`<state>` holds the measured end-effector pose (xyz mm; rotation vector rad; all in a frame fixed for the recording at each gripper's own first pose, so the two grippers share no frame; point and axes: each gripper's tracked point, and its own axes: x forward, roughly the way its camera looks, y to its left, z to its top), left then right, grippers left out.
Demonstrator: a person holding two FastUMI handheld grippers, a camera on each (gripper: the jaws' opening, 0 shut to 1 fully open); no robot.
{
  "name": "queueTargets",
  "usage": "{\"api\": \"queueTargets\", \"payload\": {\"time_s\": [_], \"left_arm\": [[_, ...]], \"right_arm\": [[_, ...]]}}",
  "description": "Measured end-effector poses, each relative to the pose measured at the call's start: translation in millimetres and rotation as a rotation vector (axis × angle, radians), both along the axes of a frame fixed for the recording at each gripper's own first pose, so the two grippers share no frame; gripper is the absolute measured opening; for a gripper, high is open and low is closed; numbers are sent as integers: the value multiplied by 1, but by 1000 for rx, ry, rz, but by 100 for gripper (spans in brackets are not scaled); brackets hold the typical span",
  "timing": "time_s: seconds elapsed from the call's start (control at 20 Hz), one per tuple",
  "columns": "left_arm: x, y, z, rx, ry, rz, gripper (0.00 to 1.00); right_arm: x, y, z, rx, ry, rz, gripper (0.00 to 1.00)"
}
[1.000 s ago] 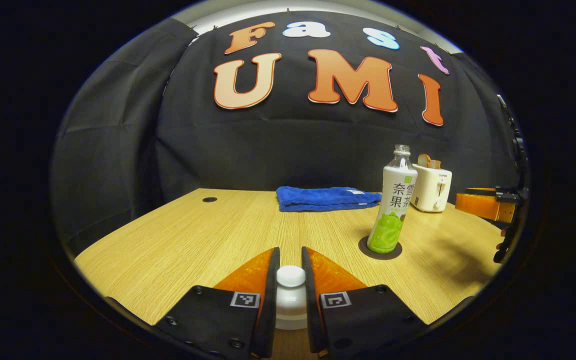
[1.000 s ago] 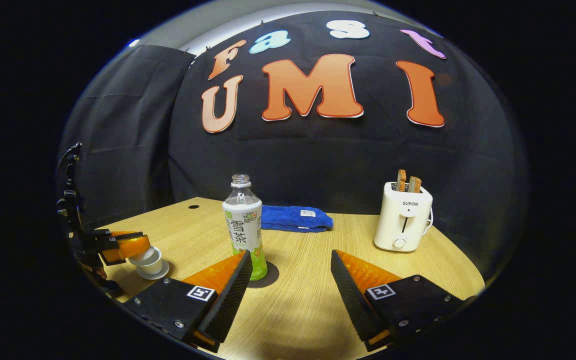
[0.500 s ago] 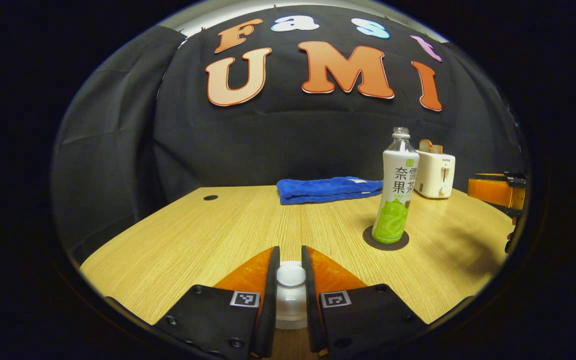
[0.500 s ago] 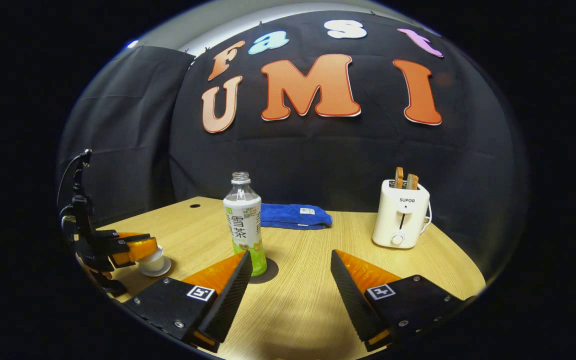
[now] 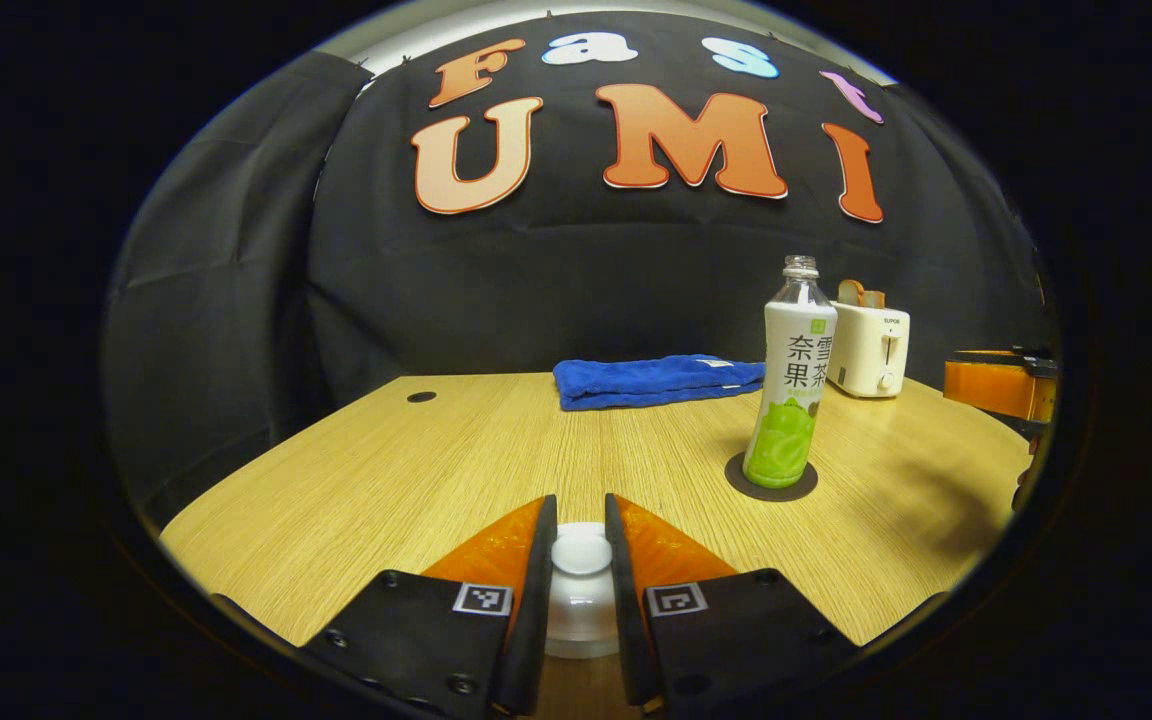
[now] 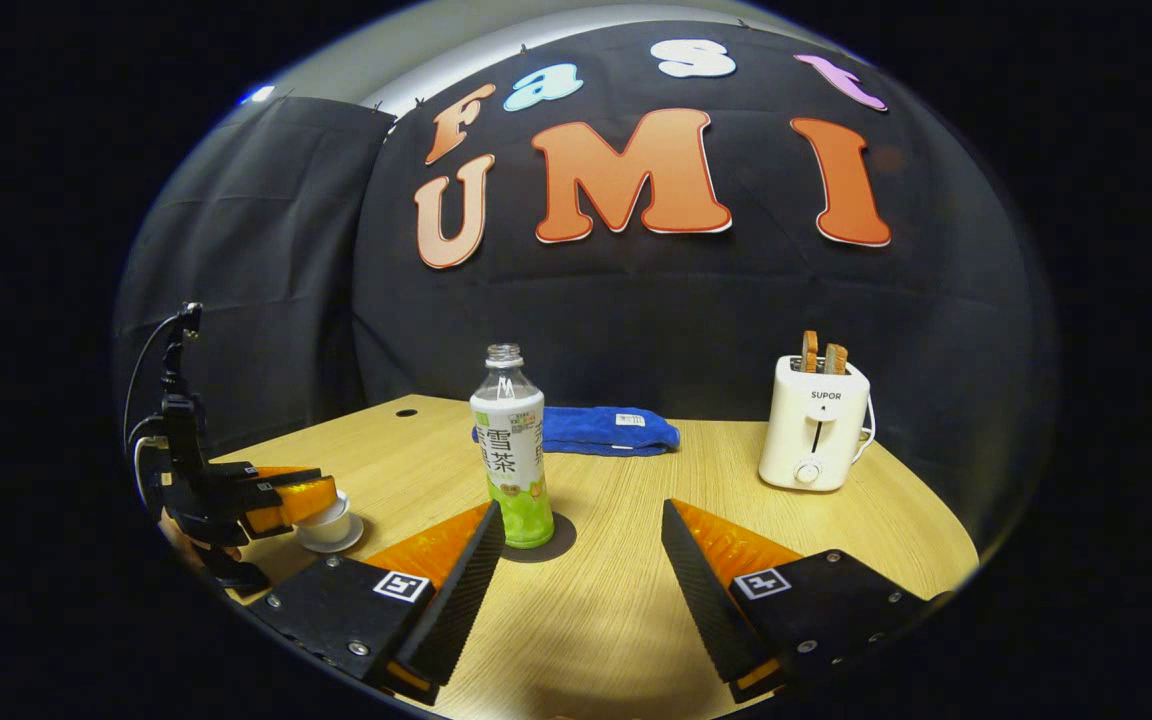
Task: Open the teacup lid with one hand, grasp the water bottle and pour water into the teacup with the other hand; after pouring, place the water bottle on the coaster and then close the teacup lid.
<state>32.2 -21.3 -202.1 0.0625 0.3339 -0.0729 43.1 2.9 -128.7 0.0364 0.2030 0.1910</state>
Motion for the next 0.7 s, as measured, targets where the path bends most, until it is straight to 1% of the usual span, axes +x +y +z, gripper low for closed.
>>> {"api": "queueTargets", "payload": {"time_s": [0.05,0.1,0.25,0.4,0.45,0.5,0.6,0.65,0.7], "left_arm": [[-2,-1,4,-1,-14,-1,41],[-3,-1,9,5,-24,-3,38],[-7,2,26,21,-70,7,54],[-10,-1,45,10,-112,13,71],[-13,-2,51,5,-119,14,74],[-15,-5,58,-3,-129,14,81],[-20,-13,76,-11,-157,7,81],[-23,-17,86,-12,-176,2,84],[-26,-20,97,-15,-197,-4,89]], "right_arm": [[-2,0,2,-1,-6,2,95],[-3,1,3,-2,-8,4,95],[-8,1,8,-4,-21,4,95],[-15,3,15,0,-42,4,95],[-17,3,18,-3,-50,1,95],[-20,4,21,-7,-59,-3,95],[-25,5,28,-11,-85,-16,95],[-28,6,33,-14,-104,-24,95],[-30,7,38,-19,-121,-29,95]]}}
